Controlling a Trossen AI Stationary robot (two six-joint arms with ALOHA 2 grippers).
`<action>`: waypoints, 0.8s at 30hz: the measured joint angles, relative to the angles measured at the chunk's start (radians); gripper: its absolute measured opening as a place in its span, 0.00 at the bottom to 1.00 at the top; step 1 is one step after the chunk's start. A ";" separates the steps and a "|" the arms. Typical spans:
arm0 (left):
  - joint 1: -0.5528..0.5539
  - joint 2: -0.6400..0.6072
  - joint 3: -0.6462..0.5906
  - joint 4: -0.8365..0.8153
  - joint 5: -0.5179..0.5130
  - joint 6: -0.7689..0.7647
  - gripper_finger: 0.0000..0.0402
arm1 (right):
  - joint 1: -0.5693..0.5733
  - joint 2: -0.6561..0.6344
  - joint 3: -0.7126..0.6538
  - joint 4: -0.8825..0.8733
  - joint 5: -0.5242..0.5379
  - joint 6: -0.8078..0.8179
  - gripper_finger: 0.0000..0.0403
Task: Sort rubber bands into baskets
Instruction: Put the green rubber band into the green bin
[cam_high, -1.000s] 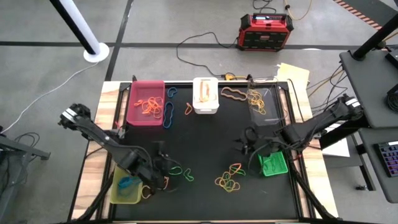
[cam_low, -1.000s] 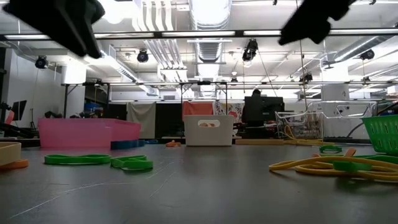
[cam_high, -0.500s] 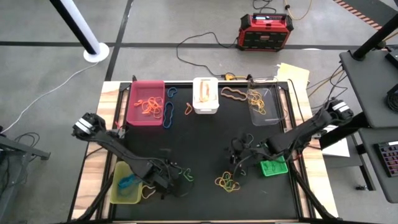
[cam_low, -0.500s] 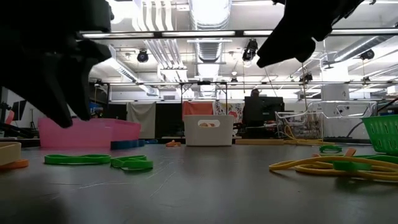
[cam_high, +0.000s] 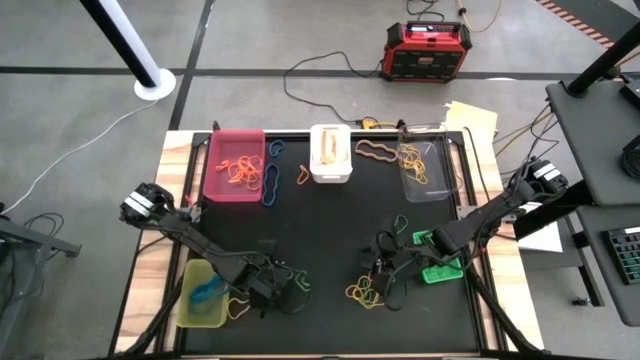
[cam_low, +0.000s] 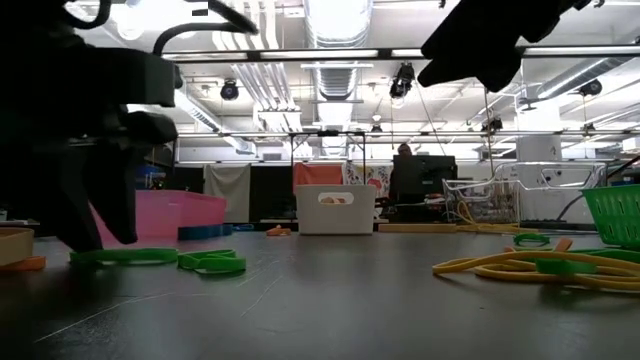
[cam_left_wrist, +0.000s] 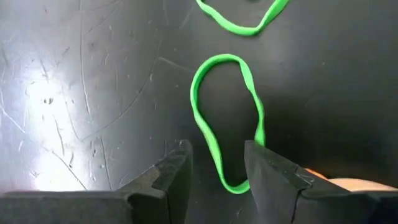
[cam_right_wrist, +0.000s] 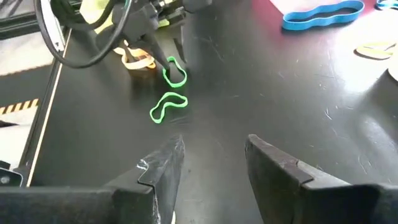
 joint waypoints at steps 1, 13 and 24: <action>0.000 -0.003 -0.008 0.007 0.000 -0.005 0.33 | 0.002 0.000 0.000 -0.002 0.001 0.000 0.41; 0.013 -0.010 -0.050 0.065 0.003 -0.013 0.28 | 0.002 0.002 0.000 -0.005 0.030 -0.009 0.42; 0.021 -0.010 -0.105 0.127 -0.001 -0.015 0.01 | 0.002 0.002 0.000 -0.006 0.032 -0.018 0.42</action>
